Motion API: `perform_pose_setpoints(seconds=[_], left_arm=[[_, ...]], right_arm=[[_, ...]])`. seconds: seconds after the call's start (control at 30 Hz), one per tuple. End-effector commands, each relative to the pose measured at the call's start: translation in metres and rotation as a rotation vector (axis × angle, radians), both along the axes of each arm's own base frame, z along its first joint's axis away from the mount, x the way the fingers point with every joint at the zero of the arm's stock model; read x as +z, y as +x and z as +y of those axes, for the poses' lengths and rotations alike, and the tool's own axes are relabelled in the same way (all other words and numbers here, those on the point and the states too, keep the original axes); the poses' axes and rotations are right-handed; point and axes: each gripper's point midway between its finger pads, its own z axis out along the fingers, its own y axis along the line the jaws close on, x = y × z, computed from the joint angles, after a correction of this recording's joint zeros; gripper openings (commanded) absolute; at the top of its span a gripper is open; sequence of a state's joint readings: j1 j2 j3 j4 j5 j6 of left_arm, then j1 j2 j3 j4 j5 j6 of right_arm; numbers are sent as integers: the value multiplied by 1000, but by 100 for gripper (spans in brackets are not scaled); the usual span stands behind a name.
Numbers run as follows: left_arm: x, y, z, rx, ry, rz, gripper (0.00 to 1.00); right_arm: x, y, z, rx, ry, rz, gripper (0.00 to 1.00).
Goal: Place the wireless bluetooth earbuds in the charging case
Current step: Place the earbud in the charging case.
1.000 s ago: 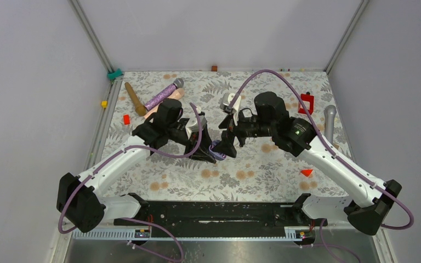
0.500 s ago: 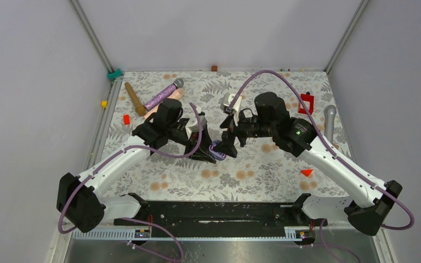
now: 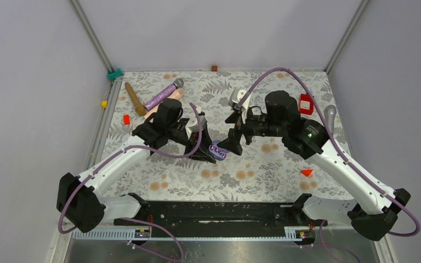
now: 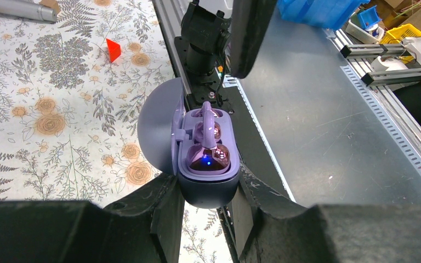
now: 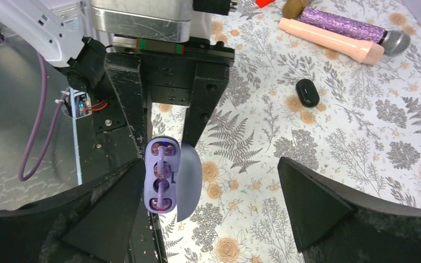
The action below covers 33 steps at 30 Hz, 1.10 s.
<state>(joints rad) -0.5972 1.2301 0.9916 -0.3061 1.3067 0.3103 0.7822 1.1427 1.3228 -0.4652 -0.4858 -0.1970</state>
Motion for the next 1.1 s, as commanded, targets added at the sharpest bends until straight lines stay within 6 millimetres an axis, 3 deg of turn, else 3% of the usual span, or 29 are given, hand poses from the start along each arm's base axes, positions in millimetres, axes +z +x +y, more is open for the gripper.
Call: perform_pose_setpoints(seconds=[0.0, 0.37, 1.07], left_arm=[[12, -3, 0, -18, -37, -44, 0], [12, -4, 1, -22, -38, -42, 0], [13, -4, 1, -23, -41, -44, 0]], right_arm=[[11, 14, -3, -62, 13, -41, 99], [-7, 16, 6, -36, -7, 1, 99], [-17, 7, 9, 14, -52, -5, 99]])
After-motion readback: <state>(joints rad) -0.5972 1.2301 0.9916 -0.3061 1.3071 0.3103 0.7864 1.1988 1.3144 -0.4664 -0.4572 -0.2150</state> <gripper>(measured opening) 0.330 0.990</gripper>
